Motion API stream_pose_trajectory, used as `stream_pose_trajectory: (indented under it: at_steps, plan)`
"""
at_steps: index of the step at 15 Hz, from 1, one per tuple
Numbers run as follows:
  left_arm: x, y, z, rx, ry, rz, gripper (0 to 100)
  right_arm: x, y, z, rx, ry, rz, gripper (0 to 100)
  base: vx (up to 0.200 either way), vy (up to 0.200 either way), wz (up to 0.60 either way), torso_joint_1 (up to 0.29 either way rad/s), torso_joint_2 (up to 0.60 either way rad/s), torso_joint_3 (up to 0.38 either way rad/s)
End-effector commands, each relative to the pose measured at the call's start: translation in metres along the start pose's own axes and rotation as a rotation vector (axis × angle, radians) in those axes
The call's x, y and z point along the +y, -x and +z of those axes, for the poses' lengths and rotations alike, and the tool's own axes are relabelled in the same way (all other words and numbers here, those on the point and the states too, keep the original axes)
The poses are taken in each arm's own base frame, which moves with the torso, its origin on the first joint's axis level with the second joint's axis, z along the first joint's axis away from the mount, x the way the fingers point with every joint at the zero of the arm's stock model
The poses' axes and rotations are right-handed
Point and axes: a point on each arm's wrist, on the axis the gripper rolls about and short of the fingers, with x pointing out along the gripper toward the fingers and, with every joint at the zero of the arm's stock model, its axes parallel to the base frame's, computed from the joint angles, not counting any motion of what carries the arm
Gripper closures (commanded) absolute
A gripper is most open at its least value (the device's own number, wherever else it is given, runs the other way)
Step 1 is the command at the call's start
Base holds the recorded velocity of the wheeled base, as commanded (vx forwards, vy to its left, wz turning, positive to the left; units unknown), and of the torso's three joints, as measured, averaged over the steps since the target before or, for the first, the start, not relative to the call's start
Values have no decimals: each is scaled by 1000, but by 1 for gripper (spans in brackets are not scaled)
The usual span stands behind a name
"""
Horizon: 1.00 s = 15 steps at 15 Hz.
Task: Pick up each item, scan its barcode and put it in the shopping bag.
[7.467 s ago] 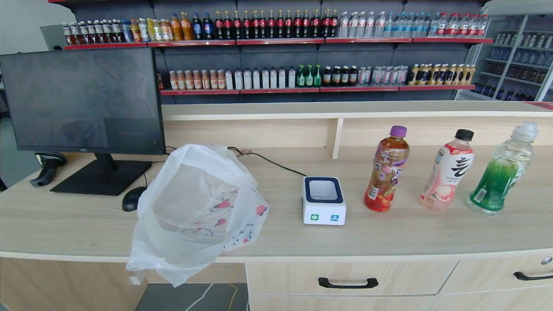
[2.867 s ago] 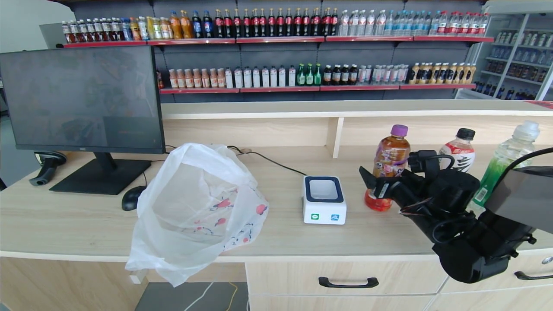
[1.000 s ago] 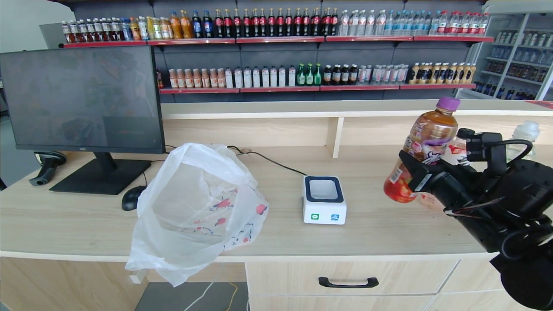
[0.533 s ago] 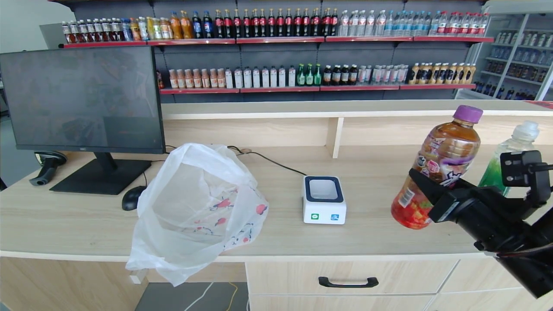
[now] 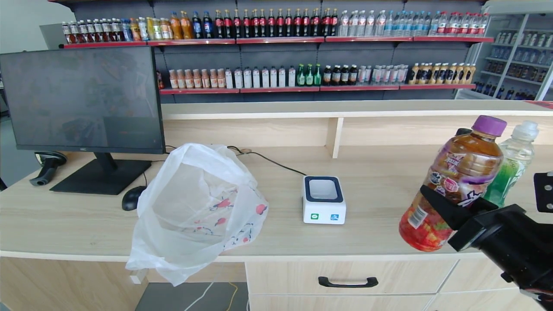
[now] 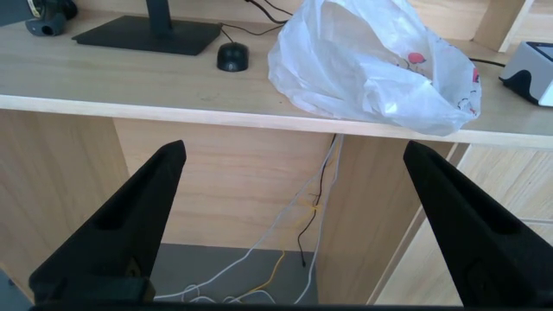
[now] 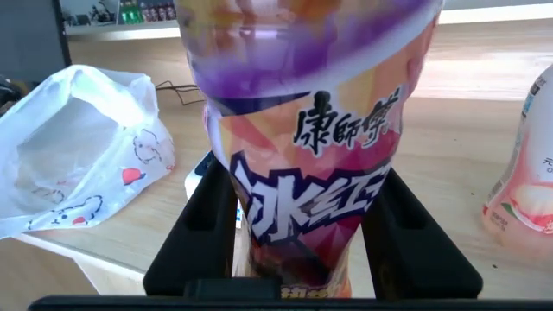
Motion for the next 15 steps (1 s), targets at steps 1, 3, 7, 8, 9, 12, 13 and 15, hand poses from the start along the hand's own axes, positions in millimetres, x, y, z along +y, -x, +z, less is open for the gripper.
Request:
stream_pose_trajectory:
  at_steps: [1,3,7,8,9,12,13,15]
  plan:
    - [0,0,0,-1,0,1,0,18,10,4,-17,-19,109,100,0,0,0,0,0,0]
    - [0,0,0,-1,0,1,0,30,16,0,7,-28,185,100,0,0,0,0,0,0]
    - [0,0,0,-1,0,1,0,47,21,-4,39,-86,292,100,0,0,0,0,0,0]
    - [0,0,0,-1,0,1,0,53,20,-3,45,-130,320,100,0,0,0,0,0,0]
    - [0,0,0,-1,0,1,0,63,18,1,29,-172,366,100,0,0,0,0,0,0]
    - [0,0,0,-1,0,1,0,79,19,2,55,-241,505,100,0,0,0,0,0,0]
    - [0,0,0,-1,0,1,0,82,16,1,65,-268,524,100,0,0,0,0,0,0]
    - [0,0,0,-1,0,1,0,95,12,11,60,-369,643,100,0,0,0,0,0,0]
